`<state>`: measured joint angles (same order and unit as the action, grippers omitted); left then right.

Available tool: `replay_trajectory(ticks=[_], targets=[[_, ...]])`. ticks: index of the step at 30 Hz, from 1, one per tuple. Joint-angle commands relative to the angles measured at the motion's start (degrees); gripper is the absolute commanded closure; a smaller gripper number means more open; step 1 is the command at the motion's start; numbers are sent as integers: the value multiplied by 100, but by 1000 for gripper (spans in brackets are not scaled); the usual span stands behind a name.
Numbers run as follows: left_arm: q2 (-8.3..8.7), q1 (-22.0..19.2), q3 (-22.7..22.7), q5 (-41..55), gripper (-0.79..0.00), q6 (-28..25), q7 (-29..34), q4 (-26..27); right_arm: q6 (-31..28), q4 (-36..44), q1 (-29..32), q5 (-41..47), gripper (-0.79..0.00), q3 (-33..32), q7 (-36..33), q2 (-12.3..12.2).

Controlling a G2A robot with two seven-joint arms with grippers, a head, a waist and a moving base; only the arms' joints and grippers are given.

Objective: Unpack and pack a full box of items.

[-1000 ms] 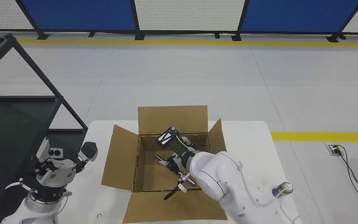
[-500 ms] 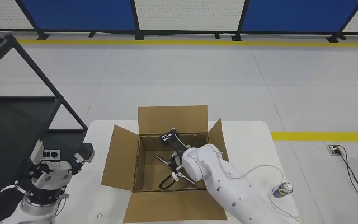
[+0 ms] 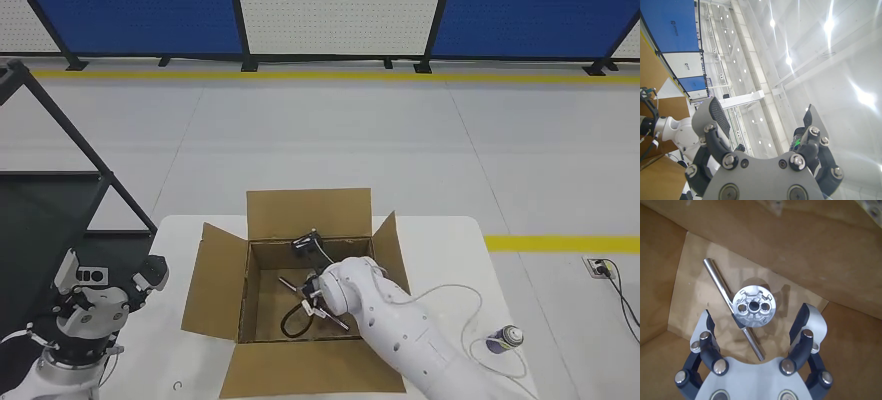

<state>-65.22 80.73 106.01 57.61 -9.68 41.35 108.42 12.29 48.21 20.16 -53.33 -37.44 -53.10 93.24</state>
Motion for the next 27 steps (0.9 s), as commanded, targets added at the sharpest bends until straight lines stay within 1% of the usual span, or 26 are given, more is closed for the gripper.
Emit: replay_trajectory(ticks=[1, 5, 6, 8, 9, 10, 13, 14, 17, 20, 22, 23, 27], targets=[[0, 0, 0, 0, -785, 0, 0, 0, 45, -230, -48, 51, -745, 9, 148, 67], [0, 0, 0, 0, -785, 0, 0, 0, 15, -621, -148, 175, -711, 21, 297, 190], [0, 0, 0, 0, -785, 0, 0, 0, -7, -722, -173, 203, -683, 23, 313, 219], [0, 0, 0, 0, -785, 0, 0, 0, -22, -896, -223, 246, -603, 33, 357, 278], [0, 0, 0, 0, -785, 0, 0, 0, -49, -973, -247, 274, -480, 32, 387, 305], [0, 0, 0, 0, -785, 0, 0, 0, -75, -1045, -269, 292, -382, 35, 411, 331], [0, 0, 0, 0, -785, 0, 0, 0, -122, -1195, -314, 337, -336, 38, 465, 400], [0, 0, 0, 0, -785, 0, 0, 0, -128, -1232, -326, 341, -268, 40, 477, 420], [0, 0, 0, 0, -785, 0, 0, 0, -195, -1312, -354, 355, -212, 27, 513, 465], [0, 0, 0, 0, -785, 0, 0, 0, -250, -1352, -349, 351, -123, 10, 533, 493], [0, 0, 0, 0, -785, 0, 0, 0, -250, -1339, -329, 341, -58, -7, 547, 504], [0, 0, 0, 0, -785, 0, 0, 0, -254, -1319, -318, 338, 0, -26, 572, 504], [0, 0, 0, 0, -785, 0, 0, 0, -266, -1205, -242, 295, 0, -117, 634, 472]])
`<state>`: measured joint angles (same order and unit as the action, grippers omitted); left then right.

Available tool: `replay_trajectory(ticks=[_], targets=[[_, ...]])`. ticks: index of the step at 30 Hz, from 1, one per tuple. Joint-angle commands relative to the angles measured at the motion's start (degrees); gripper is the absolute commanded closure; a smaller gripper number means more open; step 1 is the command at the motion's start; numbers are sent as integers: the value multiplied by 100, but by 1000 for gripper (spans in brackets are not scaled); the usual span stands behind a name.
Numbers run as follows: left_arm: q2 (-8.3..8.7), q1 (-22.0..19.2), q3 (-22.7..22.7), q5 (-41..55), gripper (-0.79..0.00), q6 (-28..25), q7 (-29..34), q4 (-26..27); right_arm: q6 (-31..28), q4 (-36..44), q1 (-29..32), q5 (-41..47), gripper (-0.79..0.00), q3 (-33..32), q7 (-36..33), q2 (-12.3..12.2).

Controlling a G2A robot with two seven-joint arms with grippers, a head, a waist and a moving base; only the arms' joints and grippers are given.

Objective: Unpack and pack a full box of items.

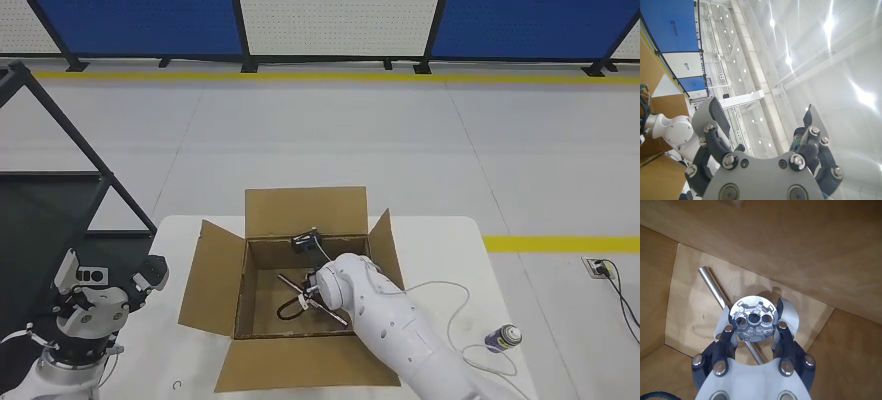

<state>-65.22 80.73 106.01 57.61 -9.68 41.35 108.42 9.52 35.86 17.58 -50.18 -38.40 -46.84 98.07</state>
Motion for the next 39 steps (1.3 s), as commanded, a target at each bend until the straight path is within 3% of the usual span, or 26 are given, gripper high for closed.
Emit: replay_trajectory(ticks=[1, 9, 19, 26, 32, 39], targets=[[0, 0, 0, 0, -785, 0, 0, 0, 35, 98, 55, -62, 0, -57, 31, -32], [0, 0, 0, 0, -785, 0, 0, 0, 233, 820, 379, -447, 0, -330, -36, -230], [0, 0, 0, 0, -785, 0, 0, 0, 364, 2856, 1325, -1420, 0, -993, -559, -694], [0, 0, 0, 0, -785, 0, 0, 0, -223, 5048, 2422, -2209, 0, -1499, -611, -1015], [0, 0, 0, 0, -785, 0, 0, 0, -971, 6720, 3334, -2622, 0, -1784, -90, -1197], [0, 0, 0, 0, -785, 0, 0, 0, -1099, 6939, 3463, -2682, 0, -1820, 5, -1221]])
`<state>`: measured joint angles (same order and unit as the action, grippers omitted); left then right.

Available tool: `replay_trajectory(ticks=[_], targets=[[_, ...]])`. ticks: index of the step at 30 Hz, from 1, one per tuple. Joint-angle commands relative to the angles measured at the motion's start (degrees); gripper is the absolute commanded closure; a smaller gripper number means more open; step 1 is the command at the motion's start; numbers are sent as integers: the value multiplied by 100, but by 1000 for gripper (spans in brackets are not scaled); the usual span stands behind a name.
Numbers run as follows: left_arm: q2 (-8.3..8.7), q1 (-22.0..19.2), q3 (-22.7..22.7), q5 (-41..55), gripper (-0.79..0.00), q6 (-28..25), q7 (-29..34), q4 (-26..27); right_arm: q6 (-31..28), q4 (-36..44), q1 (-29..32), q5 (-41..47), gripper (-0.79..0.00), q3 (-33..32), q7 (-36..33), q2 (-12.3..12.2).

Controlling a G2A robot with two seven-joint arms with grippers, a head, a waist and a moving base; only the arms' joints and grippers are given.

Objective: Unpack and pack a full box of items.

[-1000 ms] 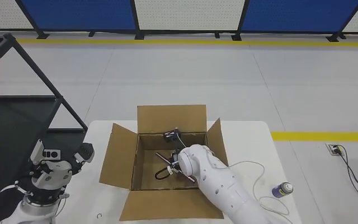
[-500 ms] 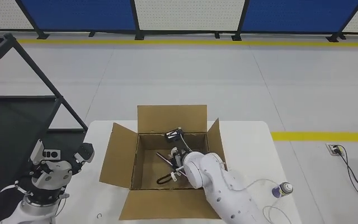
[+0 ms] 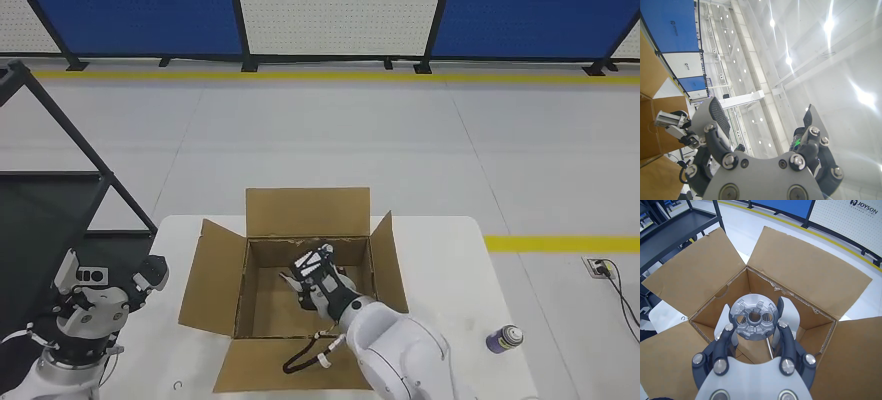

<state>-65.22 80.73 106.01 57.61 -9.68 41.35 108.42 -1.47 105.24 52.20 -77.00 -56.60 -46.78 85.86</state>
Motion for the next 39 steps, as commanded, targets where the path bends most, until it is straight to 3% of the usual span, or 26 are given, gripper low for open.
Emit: replay_trajectory(ticks=[1, 12, 15, 23, 24, 33, 39], targets=[[0, 0, 0, 0, -785, 0, 0, 0, 0, 1, 0, 1, 0, 0, -1, 0], [0, 0, 0, 0, -785, 0, 0, 0, -110, 64, 49, 29, 0, 34, 70, -3], [0, 0, 0, 0, -785, 0, 0, 0, -373, 476, 187, 38, 0, -23, 47, -35], [0, 0, 0, 0, -785, 0, 0, 0, -456, 2926, 1321, 110, 0, -778, -291, -196], [0, 0, 0, 0, -785, 0, 0, 0, -473, 2940, 1396, 154, 0, -881, -227, -207], [0, 0, 0, 0, -785, 0, 0, 0, -796, 2940, 2459, 1175, 0, -2891, 1170, -344], [0, 0, 0, 0, -785, 0, 0, 0, -1445, 2940, 3872, 2499, 0, -4700, 2046, -422]])
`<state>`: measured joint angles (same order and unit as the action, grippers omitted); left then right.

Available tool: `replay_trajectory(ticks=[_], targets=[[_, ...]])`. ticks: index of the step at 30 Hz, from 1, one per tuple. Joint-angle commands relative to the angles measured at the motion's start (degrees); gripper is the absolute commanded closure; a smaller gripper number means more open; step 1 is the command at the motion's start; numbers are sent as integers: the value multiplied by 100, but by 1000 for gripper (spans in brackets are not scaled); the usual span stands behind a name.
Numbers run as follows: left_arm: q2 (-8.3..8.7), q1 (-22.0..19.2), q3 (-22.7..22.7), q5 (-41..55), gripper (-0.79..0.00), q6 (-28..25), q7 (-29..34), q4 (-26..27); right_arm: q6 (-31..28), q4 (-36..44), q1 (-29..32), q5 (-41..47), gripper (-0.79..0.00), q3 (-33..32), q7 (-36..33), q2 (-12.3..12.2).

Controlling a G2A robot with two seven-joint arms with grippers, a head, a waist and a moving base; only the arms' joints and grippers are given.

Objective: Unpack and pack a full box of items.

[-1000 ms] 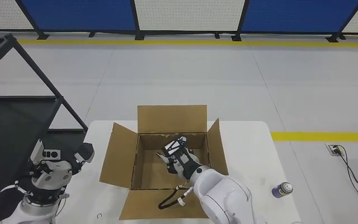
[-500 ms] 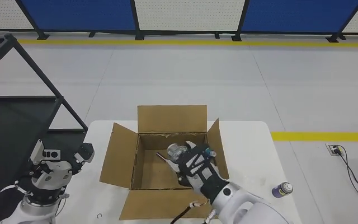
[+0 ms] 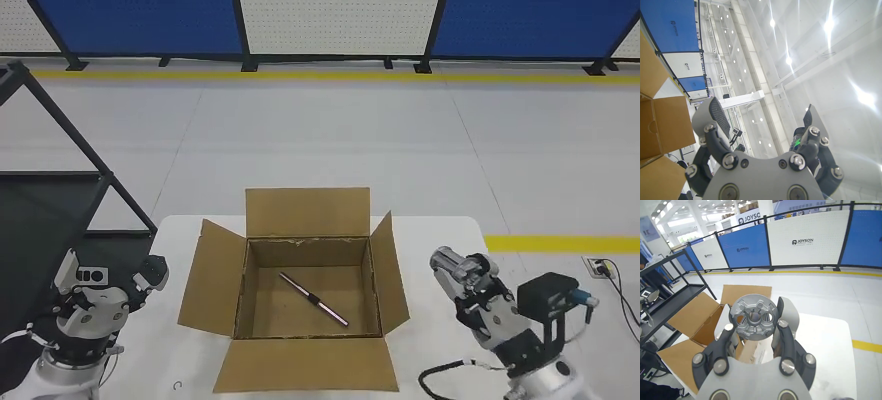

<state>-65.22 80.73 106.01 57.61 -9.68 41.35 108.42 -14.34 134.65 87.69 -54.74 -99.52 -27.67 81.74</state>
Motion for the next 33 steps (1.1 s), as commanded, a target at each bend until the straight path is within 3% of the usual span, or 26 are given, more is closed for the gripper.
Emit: replay_trajectory(ticks=[1, 6, 12, 18, 28, 30, 33], targets=[[0, 0, 0, 0, -785, 0, 0, 0, -271, 0, 545, 408, 0, -654, 197, -20], [0, 0, 0, 0, -785, 0, 0, 0, -721, 0, 1479, 746, 0, -1563, 151, -60], [0, 0, 0, 0, -785, 0, 0, 0, -1039, 0, 2015, 561, 0, -1893, -430, -124], [0, 0, 0, 0, -785, 0, 0, 0, -859, 0, 1806, -419, 0, -1323, -1216, -205], [0, 0, 0, 0, -785, 0, 0, 0, -853, 0, 1798, -416, 0, -1319, -1184, -206], [0, 0, 0, 0, -785, 0, 0, 0, -776, -42, 1748, -451, 0, -1222, -1103, -212], [0, 0, 0, 0, -785, 0, 0, 0, -612, -142, 1428, -988, 0, -757, -1560, -253]])
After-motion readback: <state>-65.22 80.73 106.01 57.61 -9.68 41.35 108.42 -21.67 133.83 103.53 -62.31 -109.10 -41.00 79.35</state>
